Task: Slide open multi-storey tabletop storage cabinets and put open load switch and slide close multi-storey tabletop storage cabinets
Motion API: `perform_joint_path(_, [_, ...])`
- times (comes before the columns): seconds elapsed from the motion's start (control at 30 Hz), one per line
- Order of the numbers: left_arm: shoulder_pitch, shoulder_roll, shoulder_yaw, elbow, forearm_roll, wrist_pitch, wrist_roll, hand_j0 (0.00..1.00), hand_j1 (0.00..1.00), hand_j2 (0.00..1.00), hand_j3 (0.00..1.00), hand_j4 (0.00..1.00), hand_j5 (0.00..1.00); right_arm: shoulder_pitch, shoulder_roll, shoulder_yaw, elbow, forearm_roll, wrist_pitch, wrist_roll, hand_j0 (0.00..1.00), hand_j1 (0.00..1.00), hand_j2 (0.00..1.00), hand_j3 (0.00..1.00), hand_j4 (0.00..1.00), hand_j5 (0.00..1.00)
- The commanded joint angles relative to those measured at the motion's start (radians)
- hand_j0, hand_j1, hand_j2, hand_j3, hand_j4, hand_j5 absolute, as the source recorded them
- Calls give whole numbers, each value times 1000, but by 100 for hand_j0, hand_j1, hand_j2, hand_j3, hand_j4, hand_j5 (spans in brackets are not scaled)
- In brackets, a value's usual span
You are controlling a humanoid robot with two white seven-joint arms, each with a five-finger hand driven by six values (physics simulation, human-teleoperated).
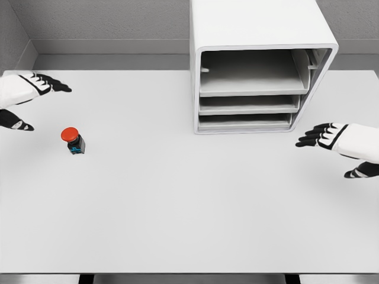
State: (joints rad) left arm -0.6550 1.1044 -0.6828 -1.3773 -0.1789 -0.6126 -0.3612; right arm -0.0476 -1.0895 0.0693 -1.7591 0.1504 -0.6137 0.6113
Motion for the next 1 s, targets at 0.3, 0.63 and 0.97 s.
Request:
perform_joint_path(0.3, [-26, -37, -86, 4, -50, 2, -105, 100, 100, 100, 100, 100, 100, -216, 59, 144, 3, -8, 3, 0, 100, 100, 100, 100, 100, 100])
perform_joint_path(0.63, [-54, -98, -116, 23, -113, 2, -113, 100, 100, 100, 100, 100, 100, -508, 175, 369, 73, 8, 3, 0, 100, 100, 100, 100, 100, 100])
perform_joint_path(0.97, [-52, -132, -121, 43, -188, 2, -113, 90, 90, 90, 90, 90, 90, -640, 273, 500, 217, 40, 3, 0, 100, 100, 100, 100, 100, 100])
